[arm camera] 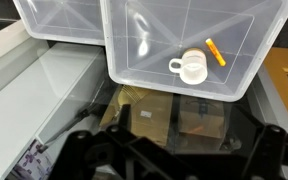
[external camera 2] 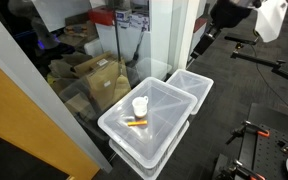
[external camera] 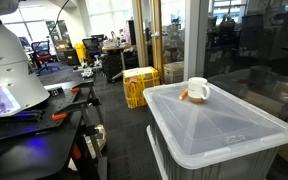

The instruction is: Move the marker from the left to the right side of the mug

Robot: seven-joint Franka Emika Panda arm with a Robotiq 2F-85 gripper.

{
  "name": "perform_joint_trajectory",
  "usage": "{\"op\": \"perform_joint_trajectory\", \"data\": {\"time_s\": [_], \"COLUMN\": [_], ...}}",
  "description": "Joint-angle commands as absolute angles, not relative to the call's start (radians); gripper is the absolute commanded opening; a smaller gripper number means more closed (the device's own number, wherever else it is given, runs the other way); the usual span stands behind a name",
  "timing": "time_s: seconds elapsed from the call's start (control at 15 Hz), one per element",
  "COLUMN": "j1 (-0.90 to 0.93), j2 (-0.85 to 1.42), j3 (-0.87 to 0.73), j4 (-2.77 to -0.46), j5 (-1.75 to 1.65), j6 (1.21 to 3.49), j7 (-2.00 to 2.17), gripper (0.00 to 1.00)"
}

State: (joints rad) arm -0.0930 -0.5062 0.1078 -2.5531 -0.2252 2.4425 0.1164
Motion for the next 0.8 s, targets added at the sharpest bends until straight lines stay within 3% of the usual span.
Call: {"op": "perform_joint_trajectory", "data": {"time_s": [0.0, 0.73], "j1": [-0.072, 0.003], "j2": [-0.423, -0.176], "j3": [0.097, 0.092], "j4": [-2.552, -2.527], "j5": [-0.253, -0.252], "j6": [2.575, 2.851], "j7": [0.078, -0.119], "gripper": [1.0, 1.0]}}
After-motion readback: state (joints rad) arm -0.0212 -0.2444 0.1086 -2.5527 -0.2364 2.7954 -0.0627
